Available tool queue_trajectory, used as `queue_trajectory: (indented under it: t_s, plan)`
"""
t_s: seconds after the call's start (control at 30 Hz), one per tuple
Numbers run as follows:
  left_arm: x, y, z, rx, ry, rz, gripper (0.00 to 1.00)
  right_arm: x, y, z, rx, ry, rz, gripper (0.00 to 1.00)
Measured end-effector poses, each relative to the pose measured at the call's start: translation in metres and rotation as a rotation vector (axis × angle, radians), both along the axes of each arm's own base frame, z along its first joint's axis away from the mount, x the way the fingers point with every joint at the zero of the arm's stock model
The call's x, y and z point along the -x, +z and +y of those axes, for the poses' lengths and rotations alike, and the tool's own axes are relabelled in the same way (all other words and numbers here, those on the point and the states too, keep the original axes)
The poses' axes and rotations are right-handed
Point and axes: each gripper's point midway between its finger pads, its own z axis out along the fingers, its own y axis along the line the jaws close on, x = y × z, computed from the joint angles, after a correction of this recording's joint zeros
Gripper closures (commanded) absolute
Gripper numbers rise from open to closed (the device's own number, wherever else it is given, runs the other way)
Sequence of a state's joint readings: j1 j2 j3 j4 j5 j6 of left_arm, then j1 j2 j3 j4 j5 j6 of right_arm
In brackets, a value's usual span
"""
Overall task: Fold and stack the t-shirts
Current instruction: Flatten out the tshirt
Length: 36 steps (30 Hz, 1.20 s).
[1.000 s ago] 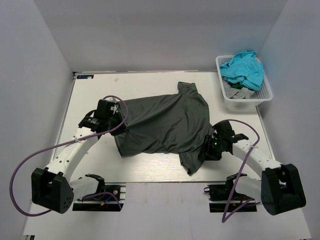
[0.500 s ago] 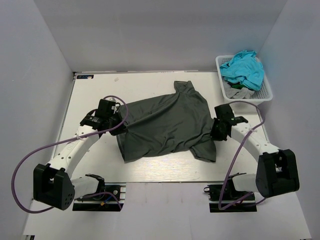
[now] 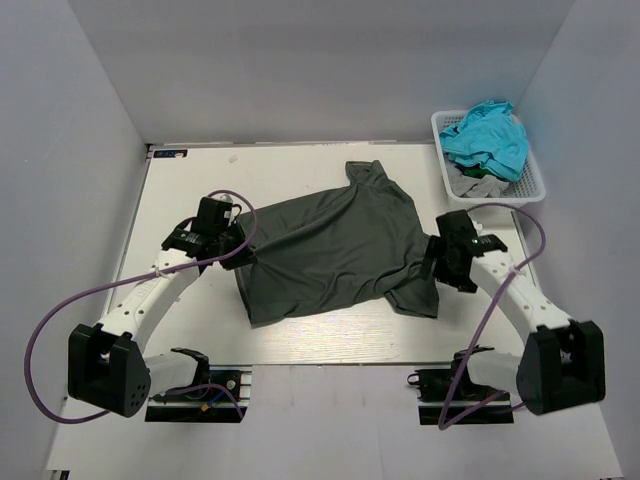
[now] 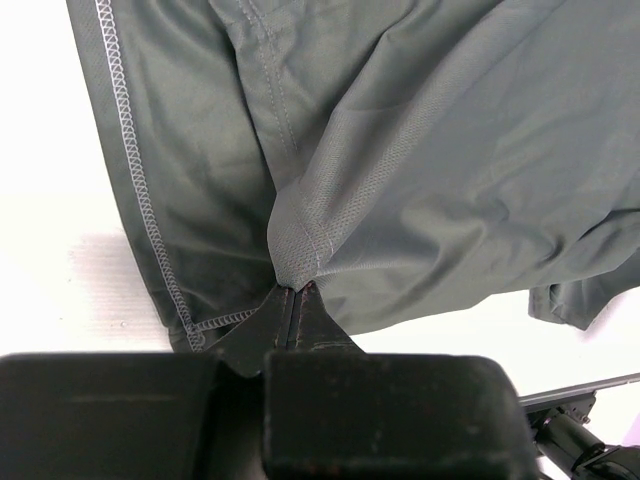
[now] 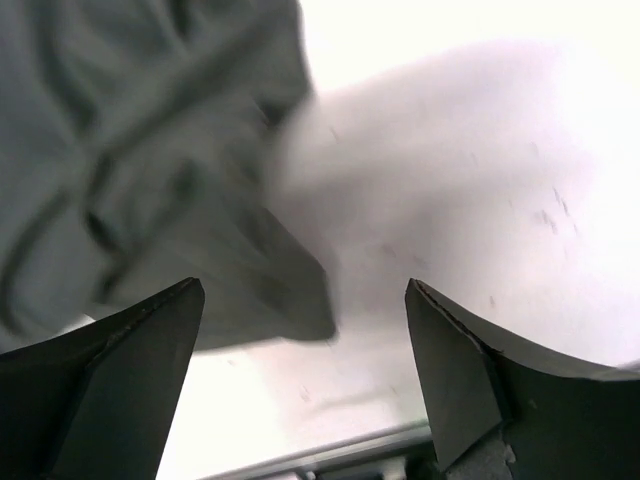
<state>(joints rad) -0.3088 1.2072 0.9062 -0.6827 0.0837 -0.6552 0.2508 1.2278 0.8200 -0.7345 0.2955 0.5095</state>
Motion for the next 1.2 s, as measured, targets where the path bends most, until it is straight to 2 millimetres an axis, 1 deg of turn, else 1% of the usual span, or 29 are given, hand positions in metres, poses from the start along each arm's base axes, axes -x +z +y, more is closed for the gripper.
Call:
queue_trajectory:
  t_s: [0.1, 0.17, 0.23, 0.3, 0.37, 0.47, 0.53, 0.63, 0.67, 0.73, 0.77, 0.83, 0.87, 0.93, 0.97, 1.0, 1.03, 1.1, 1.2]
  plan:
    - [-0.001, 0.001, 0.000, 0.002, 0.000, -0.006, 1.00, 0.025, -0.007, -0.006, -0.013, -0.027, 0.026, 0.18]
    - [-0.002, 0.001, 0.000, 0.002, 0.000, -0.007, 1.00, 0.042, -0.016, -0.007, -0.030, -0.043, 0.060, 0.20]
    - [-0.002, 0.001, -0.001, 0.003, 0.000, -0.009, 1.00, 0.057, -0.026, -0.005, -0.048, -0.052, 0.103, 0.21]
    - [-0.002, 0.001, -0.001, 0.003, -0.001, -0.009, 1.00, 0.067, -0.034, -0.001, -0.077, -0.053, 0.142, 0.21]
    - [-0.002, 0.001, -0.001, 0.003, -0.001, -0.008, 1.00, 0.069, -0.039, 0.004, -0.107, -0.050, 0.158, 0.23]
    - [-0.002, 0.000, -0.001, 0.002, -0.001, -0.007, 1.00, 0.066, -0.045, 0.013, -0.150, -0.048, 0.159, 0.27]
    - [-0.002, -0.001, -0.001, 0.002, -0.001, -0.005, 1.00, 0.065, -0.052, 0.018, -0.176, -0.050, 0.167, 0.29]
    - [-0.001, -0.003, 0.000, -0.001, 0.000, -0.001, 1.00, 0.070, -0.060, 0.020, -0.189, -0.054, 0.190, 0.30]
    - [0.000, -0.004, 0.000, -0.002, 0.000, 0.002, 1.00, 0.070, -0.060, 0.020, -0.193, -0.055, 0.186, 0.34]
    - [0.000, -0.004, 0.000, -0.004, 0.001, 0.004, 1.00, 0.069, -0.060, 0.021, -0.198, -0.061, 0.178, 0.38]
    - [0.000, -0.004, 0.000, -0.004, 0.001, 0.004, 1.00, 0.069, -0.061, 0.021, -0.202, -0.065, 0.173, 0.45]
    - [0.000, -0.004, 0.001, -0.005, 0.002, 0.004, 1.00, 0.067, -0.061, 0.022, -0.208, -0.072, 0.158, 0.52]
    - [0.000, -0.004, 0.001, -0.006, 0.002, 0.004, 1.00, 0.065, -0.061, 0.022, -0.212, -0.074, 0.148, 0.60]
    - [0.000, -0.005, 0.001, -0.007, 0.002, 0.004, 1.00, 0.061, -0.061, 0.023, -0.219, -0.080, 0.129, 0.64]
    - [0.000, -0.005, 0.001, -0.007, 0.002, 0.004, 1.00, 0.059, -0.061, 0.024, -0.224, -0.083, 0.119, 0.75]
    - [0.000, -0.005, 0.001, -0.007, 0.003, 0.004, 1.00, 0.056, -0.061, 0.025, -0.226, -0.081, 0.106, 0.82]
    - [0.000, -0.005, 0.001, -0.007, 0.003, 0.005, 1.00, 0.052, -0.061, 0.025, -0.229, -0.085, 0.088, 0.91]
    - [0.000, -0.005, 0.001, -0.007, 0.003, 0.004, 1.00, 0.048, -0.061, 0.025, -0.224, -0.078, 0.072, 1.00]
    - [0.000, -0.003, 0.001, -0.005, 0.003, -0.003, 1.00, 0.040, -0.058, 0.023, -0.214, -0.071, 0.034, 1.00]
